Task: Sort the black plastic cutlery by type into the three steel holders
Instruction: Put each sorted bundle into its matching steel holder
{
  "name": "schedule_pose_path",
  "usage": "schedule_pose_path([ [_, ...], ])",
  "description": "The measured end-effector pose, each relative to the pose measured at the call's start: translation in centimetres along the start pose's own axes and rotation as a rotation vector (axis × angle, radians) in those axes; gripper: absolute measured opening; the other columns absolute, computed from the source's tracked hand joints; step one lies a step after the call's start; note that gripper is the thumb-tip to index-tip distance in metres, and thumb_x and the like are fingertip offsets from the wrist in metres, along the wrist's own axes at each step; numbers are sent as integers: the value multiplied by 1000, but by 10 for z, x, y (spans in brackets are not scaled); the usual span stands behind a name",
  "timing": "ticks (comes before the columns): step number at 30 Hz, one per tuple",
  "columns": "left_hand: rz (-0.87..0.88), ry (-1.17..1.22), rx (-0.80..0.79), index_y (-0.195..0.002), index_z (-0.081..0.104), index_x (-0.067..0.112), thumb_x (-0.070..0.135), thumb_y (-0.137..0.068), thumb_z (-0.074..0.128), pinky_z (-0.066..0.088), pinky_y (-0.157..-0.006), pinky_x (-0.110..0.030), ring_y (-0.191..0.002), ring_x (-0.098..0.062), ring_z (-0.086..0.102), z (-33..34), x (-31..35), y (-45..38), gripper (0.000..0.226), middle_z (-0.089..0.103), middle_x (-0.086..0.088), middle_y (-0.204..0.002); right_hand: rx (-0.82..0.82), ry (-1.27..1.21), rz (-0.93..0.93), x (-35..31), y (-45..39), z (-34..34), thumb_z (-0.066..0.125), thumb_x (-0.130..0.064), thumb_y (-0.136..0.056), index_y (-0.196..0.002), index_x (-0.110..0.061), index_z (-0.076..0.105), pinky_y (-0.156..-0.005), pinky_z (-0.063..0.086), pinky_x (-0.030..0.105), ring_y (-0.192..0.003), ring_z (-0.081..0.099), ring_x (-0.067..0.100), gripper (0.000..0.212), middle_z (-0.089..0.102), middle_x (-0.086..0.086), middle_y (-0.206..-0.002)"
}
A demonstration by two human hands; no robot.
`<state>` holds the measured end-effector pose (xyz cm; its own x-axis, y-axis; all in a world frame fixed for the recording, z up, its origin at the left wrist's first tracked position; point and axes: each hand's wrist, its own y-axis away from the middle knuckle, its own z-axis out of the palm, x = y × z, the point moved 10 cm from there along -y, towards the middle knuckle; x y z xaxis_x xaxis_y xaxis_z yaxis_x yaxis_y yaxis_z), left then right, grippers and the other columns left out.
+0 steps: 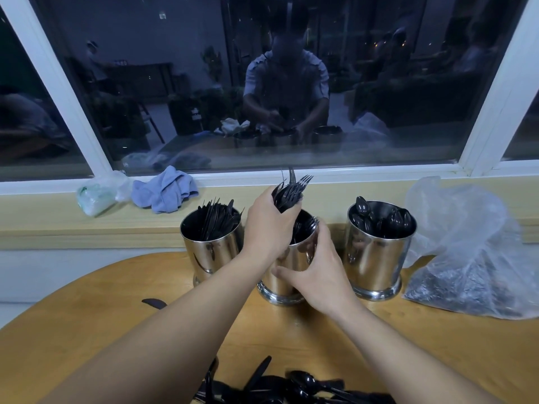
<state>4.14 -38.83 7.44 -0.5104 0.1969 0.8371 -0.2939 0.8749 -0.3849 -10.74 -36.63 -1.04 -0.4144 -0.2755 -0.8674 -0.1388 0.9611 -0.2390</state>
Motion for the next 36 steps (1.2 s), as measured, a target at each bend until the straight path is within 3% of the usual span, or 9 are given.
schedule_pose_path([
  [5,-64,126,13,-105,68,28,29,-96,84,49,-75,-17,-88,0,68,-2,3,8,19,75,13,-96,5,-60,19,-3,1,6,102,-64,-55,-169,-47,-5,-122,37,36,-158,31,13,158,22,-14,-176],
  [8,-105,165,-66,-98,73,22,30,-93,88,53,-77,-26,-87,-11,73,2,1,6,17,78,7,-90,35,-47,25,4,-3,2,105,-58,-53,-169,-44,-2,-124,37,38,-160,31,13,159,26,-13,-176],
  [11,-155,270,-74,-99,80,20,30,-93,89,60,-88,-38,-93,-19,78,-3,0,2,15,82,5,-92,34,-14,24,6,-9,0,104,-63,-49,-169,-38,9,-123,42,41,-154,41,11,155,40,-14,-168],
  [15,-153,360,-78,-104,78,13,32,-98,82,58,-98,-40,-98,-19,78,-7,7,-14,20,84,1,-97,23,-11,18,7,-15,-6,103,-55,-51,-149,-43,35,-106,49,31,-131,55,4,120,57,-22,-142],
  [18,-139,434,-72,-108,73,10,26,-101,80,62,-90,-42,-88,-23,77,-12,6,-31,19,80,-3,-88,1,1,8,7,-20,-12,104,-48,-54,-136,-47,40,-93,44,17,-118,58,-8,104,65,-27,-127],
  [22,-153,484,-119,-109,68,9,18,-103,80,62,-78,-36,-81,-25,70,-11,1,-39,17,72,-12,-86,-31,-7,5,10,-25,-16,105,-44,-55,-135,-50,42,-94,45,14,-116,57,-18,102,66,-32,-124],
  [27,-73,256,-175,-106,67,8,30,-98,83,61,-100,-56,-92,-33,76,4,-9,-30,28,79,-12,-94,-53,8,2,14,-27,-17,104,-45,-57,-137,-49,43,-102,47,22,-119,56,-16,100,67,-41,-116],
  [32,-41,205,-118,-117,71,27,28,-95,87,59,-95,-34,-100,-6,74,6,-16,-12,27,79,11,-104,-51,17,-11,12,-25,-19,104,-41,-59,-134,-45,46,-101,51,26,-115,61,-9,95,72,-33,-111],
  [36,-57,315,-59,-118,72,22,18,-89,93,60,-93,-29,-103,-9,77,4,-26,1,36,82,9,-106,-65,10,-24,10,-23,-20,103,-31,-66,-136,-40,45,-100,47,23,-115,59,-12,91,76,-33,-97],
])
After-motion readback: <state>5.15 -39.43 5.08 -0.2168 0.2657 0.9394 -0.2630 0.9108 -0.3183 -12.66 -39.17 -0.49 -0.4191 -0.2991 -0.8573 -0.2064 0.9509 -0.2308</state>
